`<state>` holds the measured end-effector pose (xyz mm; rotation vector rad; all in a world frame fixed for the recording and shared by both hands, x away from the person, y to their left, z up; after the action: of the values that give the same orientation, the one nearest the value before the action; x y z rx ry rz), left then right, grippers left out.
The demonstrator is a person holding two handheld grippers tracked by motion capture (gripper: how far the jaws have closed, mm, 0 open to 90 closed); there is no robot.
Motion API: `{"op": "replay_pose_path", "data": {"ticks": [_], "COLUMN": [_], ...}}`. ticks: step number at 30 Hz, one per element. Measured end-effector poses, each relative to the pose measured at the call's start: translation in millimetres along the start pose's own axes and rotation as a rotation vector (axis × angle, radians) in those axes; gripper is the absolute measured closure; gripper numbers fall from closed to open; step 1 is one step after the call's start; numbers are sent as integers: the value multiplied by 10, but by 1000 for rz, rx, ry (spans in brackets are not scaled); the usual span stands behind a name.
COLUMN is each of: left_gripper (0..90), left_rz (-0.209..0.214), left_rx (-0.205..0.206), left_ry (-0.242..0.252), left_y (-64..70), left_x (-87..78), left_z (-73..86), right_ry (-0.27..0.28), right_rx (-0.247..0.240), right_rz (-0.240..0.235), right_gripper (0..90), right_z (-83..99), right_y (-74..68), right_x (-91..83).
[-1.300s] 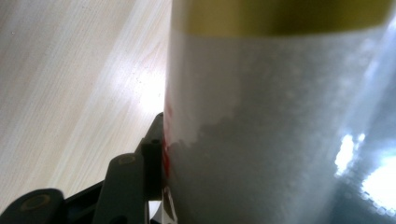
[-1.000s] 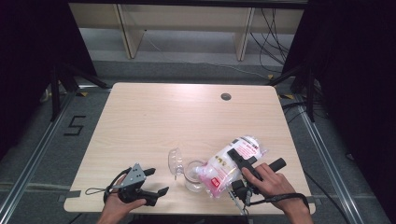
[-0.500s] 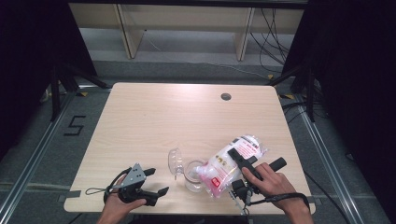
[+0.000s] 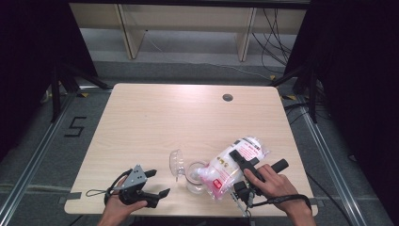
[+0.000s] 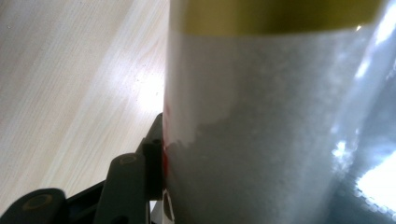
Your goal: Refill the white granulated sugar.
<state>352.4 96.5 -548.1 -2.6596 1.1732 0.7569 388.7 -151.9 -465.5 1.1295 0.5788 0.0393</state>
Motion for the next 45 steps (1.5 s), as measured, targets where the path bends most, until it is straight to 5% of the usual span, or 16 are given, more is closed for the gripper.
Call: {"op": "replay_pose_path", "data": {"ticks": [3,45], "left_gripper": [154,154], "left_rz": [-5,-1], "left_rx": [5,1], "left_ry": [0,0], "left_y": [-4,-1], "left_x": [-4,0], "left_z": [-1,0], "right_ry": [-12,-10], "right_rx": [28,12], "right_rz": [0,-9], "right_gripper": [519,523], "right_z": [13,-1], "right_y": [-27,-23], "right_x": [-8,-17]}}
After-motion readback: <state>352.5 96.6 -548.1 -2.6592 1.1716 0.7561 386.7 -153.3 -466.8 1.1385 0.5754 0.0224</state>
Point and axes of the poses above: each handheld gripper's, and its own axes: x roughly forward along the jaws, z roughly out of its underside, y roughly to its right, the point moved 10 cm from there along x, roughly forward along the jaws, and after that the axes turned 5 degrees about -z, right-handed, at the moved point
